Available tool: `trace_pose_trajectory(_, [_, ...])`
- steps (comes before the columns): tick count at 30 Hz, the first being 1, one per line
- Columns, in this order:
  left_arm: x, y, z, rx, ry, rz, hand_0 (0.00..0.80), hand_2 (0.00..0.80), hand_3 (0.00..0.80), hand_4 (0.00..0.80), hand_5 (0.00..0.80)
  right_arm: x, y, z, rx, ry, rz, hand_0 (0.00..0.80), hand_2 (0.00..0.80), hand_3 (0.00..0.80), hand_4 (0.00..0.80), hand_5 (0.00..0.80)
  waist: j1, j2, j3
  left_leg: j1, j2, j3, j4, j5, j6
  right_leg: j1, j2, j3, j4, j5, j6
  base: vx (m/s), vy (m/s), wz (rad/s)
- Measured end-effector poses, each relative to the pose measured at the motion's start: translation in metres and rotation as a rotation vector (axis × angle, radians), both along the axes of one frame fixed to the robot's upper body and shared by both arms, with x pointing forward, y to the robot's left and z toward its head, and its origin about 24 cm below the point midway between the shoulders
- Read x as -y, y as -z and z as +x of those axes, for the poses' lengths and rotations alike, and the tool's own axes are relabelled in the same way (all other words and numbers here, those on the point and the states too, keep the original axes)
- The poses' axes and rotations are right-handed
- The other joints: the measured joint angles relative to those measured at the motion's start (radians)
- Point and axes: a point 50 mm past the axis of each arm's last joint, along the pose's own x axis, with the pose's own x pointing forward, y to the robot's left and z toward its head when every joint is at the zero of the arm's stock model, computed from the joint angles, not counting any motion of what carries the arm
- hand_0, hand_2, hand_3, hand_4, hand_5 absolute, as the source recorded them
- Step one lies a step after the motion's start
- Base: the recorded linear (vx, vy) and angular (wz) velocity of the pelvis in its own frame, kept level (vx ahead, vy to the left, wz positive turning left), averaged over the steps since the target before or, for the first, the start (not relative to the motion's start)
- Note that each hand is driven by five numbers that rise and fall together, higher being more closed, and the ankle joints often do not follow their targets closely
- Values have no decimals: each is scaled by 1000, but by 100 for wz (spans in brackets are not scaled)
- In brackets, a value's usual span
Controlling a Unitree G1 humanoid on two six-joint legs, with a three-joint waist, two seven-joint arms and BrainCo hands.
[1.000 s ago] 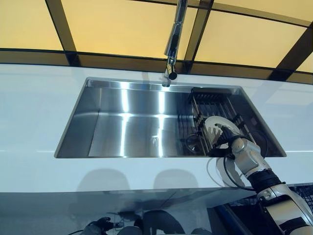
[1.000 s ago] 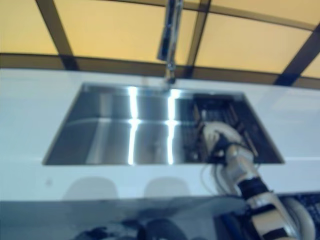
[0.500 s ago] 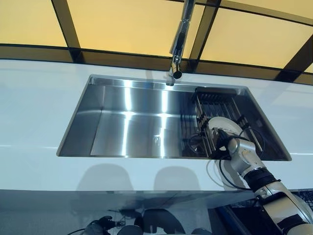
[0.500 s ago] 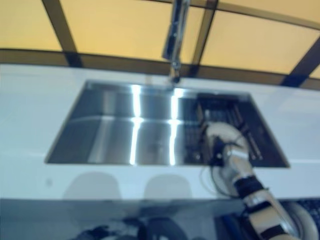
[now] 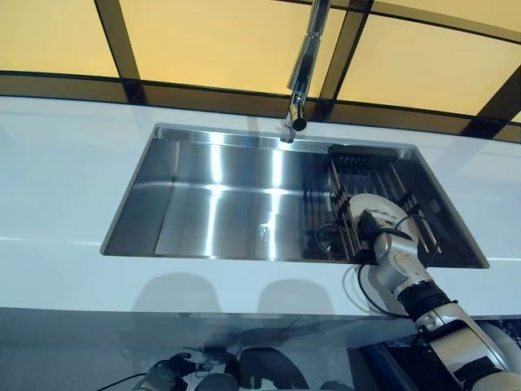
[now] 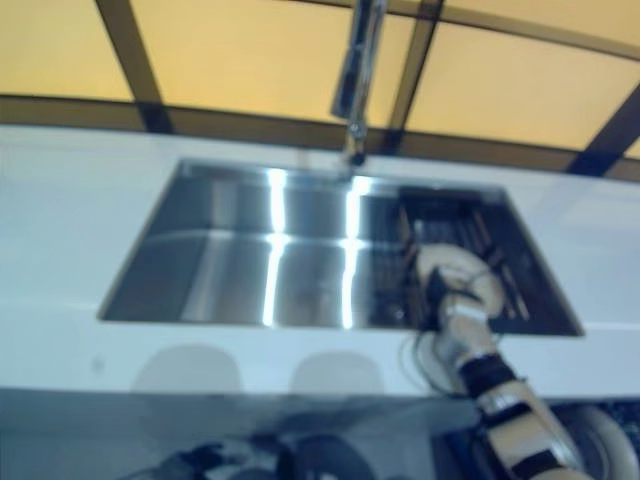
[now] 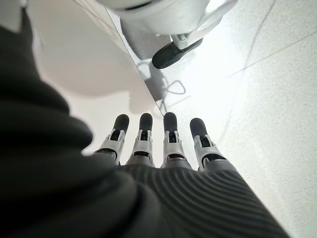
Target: Take plates into dishwasher
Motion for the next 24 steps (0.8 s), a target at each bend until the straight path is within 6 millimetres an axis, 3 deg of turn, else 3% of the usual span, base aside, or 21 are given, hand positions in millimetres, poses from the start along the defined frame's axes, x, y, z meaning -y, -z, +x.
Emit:
trace_pose_trajectory(13, [0, 0, 0, 3, 1, -1, 0, 0, 0, 0, 0, 2, -2, 0, 52, 41, 34, 800, 800, 800, 800, 800, -2, -3, 2, -4, -6, 0, 0, 6, 6, -14, -7, 1, 3, 0, 0, 0, 0, 0])
trace_pose_trajectory(24, [0, 0, 0, 6, -3, 1, 0, 0, 0, 0, 0, 13, -17, 0, 282, 247, 414, 800, 800, 800, 800, 800, -1, 3, 21, 1, -6, 3, -1, 7, 5, -14, -5, 8, 7, 1, -1, 0, 0, 0])
